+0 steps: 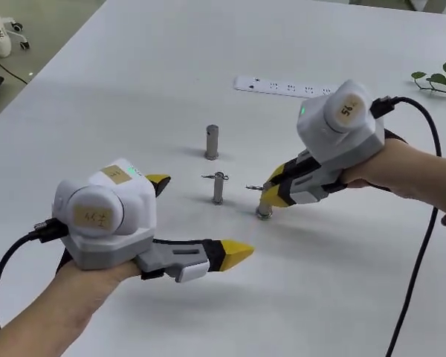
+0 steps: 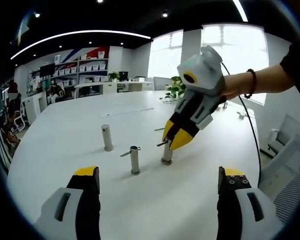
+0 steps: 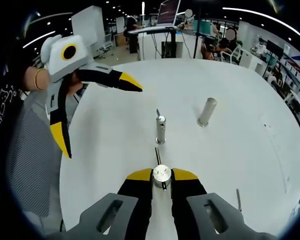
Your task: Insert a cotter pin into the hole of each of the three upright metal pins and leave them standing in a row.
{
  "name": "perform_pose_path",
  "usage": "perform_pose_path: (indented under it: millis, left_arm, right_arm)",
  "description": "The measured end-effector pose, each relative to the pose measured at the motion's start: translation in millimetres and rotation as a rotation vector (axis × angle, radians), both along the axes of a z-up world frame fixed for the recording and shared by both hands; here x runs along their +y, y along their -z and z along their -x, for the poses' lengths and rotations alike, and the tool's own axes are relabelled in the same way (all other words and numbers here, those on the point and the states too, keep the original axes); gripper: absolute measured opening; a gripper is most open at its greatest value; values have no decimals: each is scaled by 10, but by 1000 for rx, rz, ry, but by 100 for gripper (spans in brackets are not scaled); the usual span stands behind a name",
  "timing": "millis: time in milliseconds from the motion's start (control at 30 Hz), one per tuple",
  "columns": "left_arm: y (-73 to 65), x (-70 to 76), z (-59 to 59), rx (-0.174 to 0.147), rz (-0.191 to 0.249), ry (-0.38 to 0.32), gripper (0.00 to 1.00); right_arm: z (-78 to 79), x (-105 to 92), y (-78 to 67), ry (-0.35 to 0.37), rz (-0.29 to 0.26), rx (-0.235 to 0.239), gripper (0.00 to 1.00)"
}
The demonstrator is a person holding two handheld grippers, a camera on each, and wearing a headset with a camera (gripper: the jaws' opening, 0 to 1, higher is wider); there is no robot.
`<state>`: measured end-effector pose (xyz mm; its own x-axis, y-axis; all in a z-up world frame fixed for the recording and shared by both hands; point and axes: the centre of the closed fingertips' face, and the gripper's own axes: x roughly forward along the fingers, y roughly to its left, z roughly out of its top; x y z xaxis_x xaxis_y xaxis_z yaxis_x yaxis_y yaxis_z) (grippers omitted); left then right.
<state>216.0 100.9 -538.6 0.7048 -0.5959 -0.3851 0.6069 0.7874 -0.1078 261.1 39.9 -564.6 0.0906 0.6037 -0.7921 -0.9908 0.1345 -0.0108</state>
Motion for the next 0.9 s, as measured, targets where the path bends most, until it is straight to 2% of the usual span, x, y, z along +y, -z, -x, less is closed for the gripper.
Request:
perform_pose_path:
  millis: [333,900]
  left_arm:
    - [-5,-37,19,-3,18,11,97]
    - [16,-29,19,4,24,7,95]
  right_arm:
    - [-105,30,-3,3,0,-2,8]
    - [-101,10,22,-24,0,16,8]
